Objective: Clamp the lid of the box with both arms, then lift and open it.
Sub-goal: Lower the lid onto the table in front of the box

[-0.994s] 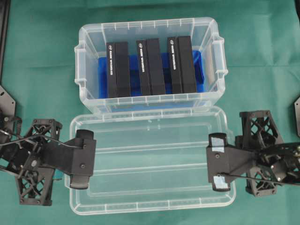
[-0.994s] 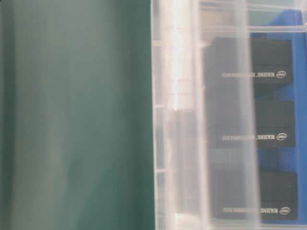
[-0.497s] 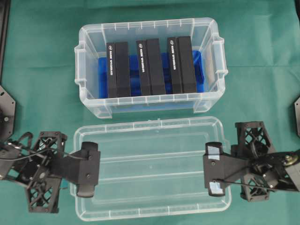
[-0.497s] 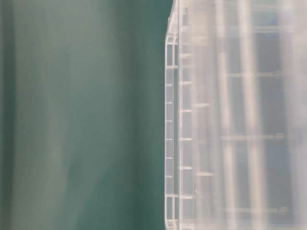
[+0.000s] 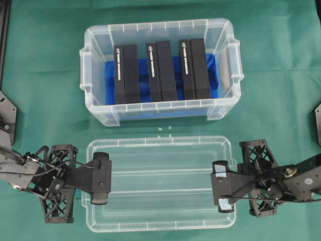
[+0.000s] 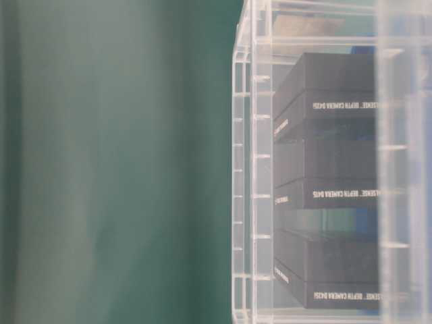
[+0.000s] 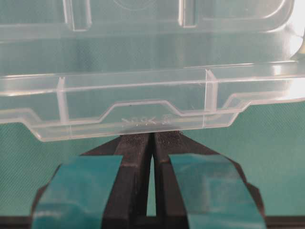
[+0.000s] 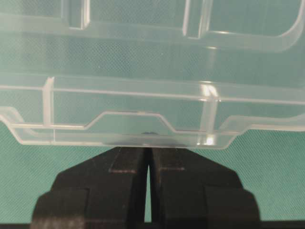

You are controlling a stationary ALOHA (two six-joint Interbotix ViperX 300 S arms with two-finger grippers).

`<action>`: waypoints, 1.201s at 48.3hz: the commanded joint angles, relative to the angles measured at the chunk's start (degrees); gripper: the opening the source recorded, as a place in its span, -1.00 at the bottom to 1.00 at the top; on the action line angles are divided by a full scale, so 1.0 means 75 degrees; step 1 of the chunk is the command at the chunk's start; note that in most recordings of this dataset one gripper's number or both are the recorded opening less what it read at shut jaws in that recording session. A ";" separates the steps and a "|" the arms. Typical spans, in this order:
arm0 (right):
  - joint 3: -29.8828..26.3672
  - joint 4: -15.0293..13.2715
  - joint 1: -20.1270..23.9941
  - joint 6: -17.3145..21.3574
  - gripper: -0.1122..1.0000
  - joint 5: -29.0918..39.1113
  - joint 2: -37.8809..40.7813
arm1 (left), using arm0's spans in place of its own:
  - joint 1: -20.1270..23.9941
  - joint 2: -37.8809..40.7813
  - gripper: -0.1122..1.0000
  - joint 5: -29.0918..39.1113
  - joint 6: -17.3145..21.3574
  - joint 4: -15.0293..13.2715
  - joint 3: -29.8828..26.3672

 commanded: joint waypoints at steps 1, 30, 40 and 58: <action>-0.0129 -0.0164 -0.0211 -0.0023 -0.79 -0.0516 -0.0059 | 0.0234 -0.0012 -0.77 -0.0539 -0.0012 0.0164 -0.0152; 0.0000 -0.0059 -0.0258 -0.0035 -0.79 -0.0516 -0.0117 | 0.0352 -0.0141 -0.77 -0.0316 0.0000 0.0094 0.0035; 0.0281 0.0023 -0.0152 -0.0023 -0.79 -0.0504 -0.0387 | 0.0270 -0.0387 -0.77 -0.0316 -0.0023 0.0070 0.0328; 0.0902 0.0012 0.0105 0.0656 -0.79 -0.0480 -0.1031 | 0.0105 -0.0891 -0.77 -0.0305 -0.0680 0.0035 0.0879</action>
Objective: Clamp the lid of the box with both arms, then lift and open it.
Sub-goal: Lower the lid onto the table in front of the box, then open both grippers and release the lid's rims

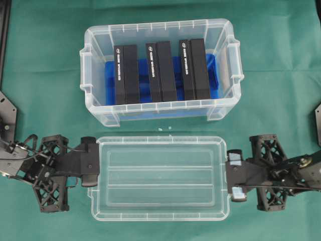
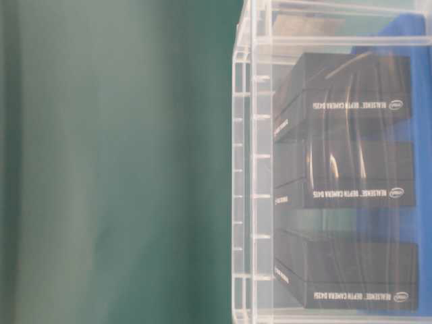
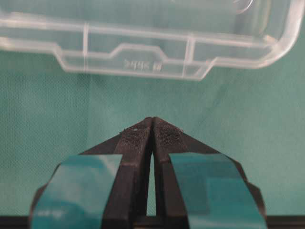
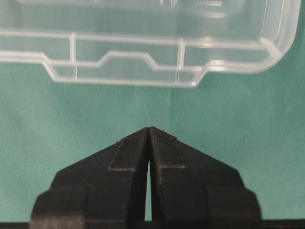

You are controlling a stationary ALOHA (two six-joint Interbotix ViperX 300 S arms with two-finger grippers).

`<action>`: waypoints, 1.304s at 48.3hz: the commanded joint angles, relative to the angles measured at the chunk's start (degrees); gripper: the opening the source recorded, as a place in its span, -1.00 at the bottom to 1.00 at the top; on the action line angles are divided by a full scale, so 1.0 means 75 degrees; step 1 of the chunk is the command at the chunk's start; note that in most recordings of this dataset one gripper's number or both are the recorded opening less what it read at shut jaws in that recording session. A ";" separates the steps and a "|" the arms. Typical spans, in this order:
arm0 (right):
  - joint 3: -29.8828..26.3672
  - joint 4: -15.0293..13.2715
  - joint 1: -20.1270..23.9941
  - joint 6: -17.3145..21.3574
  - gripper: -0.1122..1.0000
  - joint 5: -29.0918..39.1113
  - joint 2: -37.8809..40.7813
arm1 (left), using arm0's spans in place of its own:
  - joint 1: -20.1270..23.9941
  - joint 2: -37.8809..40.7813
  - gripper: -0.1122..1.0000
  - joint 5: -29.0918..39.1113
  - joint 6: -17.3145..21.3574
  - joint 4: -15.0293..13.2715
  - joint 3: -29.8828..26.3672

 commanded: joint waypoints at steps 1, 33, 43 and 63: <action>0.0035 -0.0023 0.0082 0.0117 -0.79 -0.0035 -0.0293 | -0.0059 -0.0211 -0.77 -0.0047 -0.0059 0.0023 -0.0012; -0.0738 -0.0035 0.0223 0.0129 -0.79 0.0691 -0.0340 | -0.0387 -0.0211 -0.77 0.0551 -0.0070 0.0035 -0.0855; -0.1359 -0.0035 0.0340 0.0117 -0.79 0.1758 -0.0375 | -0.0480 -0.0293 -0.77 0.1371 -0.0059 0.0070 -0.1500; -0.1723 -0.0035 0.0551 0.0129 -0.79 0.2074 -0.0410 | -0.0527 -0.0328 -0.77 0.1887 -0.0035 0.0152 -0.1969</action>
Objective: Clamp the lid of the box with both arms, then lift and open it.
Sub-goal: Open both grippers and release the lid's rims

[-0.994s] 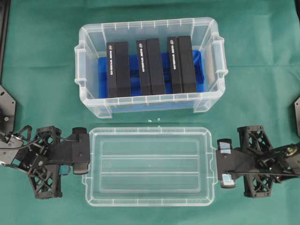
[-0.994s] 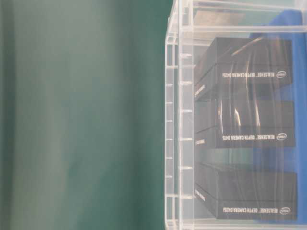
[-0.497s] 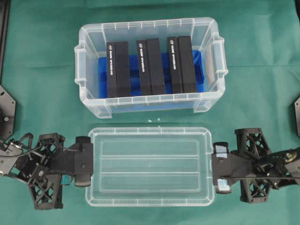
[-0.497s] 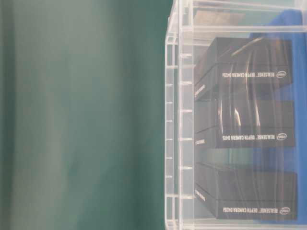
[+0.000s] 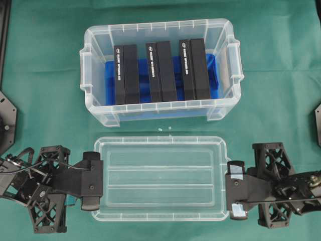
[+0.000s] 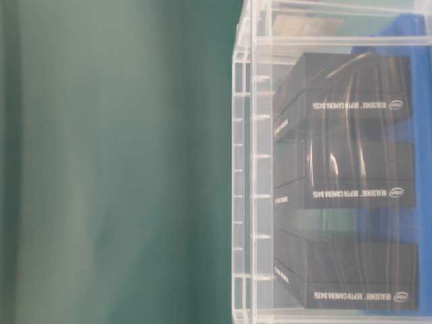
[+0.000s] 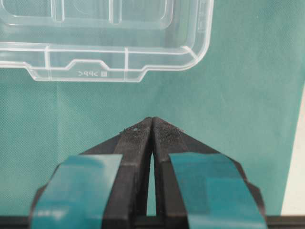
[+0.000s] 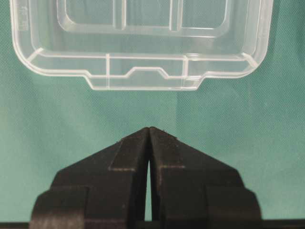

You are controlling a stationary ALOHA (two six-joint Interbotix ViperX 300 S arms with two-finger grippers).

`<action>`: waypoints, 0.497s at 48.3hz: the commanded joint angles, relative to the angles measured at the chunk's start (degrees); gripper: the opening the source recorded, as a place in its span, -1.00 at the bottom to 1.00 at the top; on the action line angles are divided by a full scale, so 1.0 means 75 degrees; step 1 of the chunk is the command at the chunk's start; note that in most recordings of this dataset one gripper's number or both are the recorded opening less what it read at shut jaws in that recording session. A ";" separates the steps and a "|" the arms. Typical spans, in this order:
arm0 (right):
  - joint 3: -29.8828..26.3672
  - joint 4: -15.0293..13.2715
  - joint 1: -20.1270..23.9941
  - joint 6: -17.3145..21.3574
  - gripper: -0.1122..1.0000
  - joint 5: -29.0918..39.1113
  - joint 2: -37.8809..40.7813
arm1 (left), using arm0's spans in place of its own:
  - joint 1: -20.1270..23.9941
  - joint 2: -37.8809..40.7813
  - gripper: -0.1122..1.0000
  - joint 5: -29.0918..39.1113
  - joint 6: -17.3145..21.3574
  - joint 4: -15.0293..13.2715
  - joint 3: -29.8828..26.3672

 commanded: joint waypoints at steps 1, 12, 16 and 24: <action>-0.0199 -0.0023 0.0012 0.0012 -0.79 0.0000 -0.0187 | -0.0035 -0.0152 -0.77 -0.0012 0.0012 0.0035 -0.0187; -0.0469 -0.0105 0.0012 0.0000 -0.79 -0.0012 -0.0199 | 0.0012 -0.0270 -0.77 -0.0047 0.0070 0.0117 -0.0352; -0.0609 -0.0246 0.0012 -0.0023 -0.79 -0.0070 -0.0199 | 0.0012 -0.0328 -0.77 -0.0117 0.0223 0.0176 -0.0504; -0.0785 -0.0879 0.0012 -0.0047 -0.79 -0.0398 -0.0199 | 0.0012 -0.0434 -0.77 -0.0668 0.0891 0.0410 -0.0703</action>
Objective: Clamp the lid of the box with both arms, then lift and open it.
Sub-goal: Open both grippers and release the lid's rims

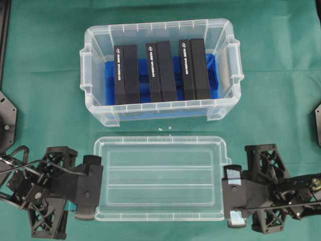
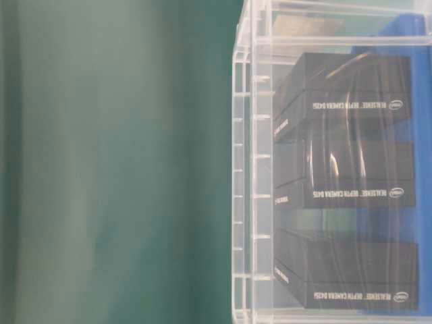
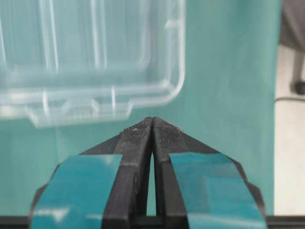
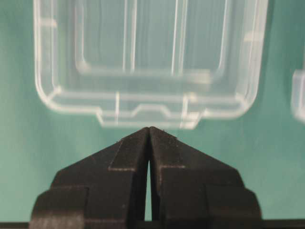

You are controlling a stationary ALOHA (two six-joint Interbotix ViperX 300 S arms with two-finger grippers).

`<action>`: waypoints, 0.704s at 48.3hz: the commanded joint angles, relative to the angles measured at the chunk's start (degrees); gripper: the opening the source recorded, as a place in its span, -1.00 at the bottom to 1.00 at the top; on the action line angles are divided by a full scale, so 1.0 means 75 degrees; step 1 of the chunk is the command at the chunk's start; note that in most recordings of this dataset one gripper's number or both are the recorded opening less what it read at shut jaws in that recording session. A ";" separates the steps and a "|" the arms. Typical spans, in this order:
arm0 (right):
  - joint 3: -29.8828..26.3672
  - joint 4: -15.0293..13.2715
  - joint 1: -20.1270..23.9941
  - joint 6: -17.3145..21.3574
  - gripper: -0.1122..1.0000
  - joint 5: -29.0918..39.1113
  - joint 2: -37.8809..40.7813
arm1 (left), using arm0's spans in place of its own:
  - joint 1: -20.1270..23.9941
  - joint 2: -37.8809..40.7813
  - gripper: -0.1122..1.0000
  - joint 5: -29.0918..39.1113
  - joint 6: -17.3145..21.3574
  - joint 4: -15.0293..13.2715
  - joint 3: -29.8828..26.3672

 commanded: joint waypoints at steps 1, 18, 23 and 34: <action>-0.0258 -0.0398 0.0012 0.0000 -0.79 -0.0199 -0.0211 | 0.0012 -0.0199 -0.77 -0.0340 0.0293 0.0176 -0.0234; -0.0270 -0.1969 -0.0023 0.0059 -0.79 -0.1090 -0.0516 | 0.0082 -0.0656 -0.77 -0.1418 0.0656 0.1488 -0.0070; -0.0234 -0.2414 -0.0117 0.0059 -0.79 -0.1383 -0.0680 | 0.0211 -0.0797 -0.77 -0.1559 0.0691 0.1723 0.0000; -0.0152 -0.3047 -0.0551 0.0059 -0.79 -0.1547 -0.1090 | 0.0750 -0.1289 -0.77 -0.1641 0.0902 0.1969 0.0035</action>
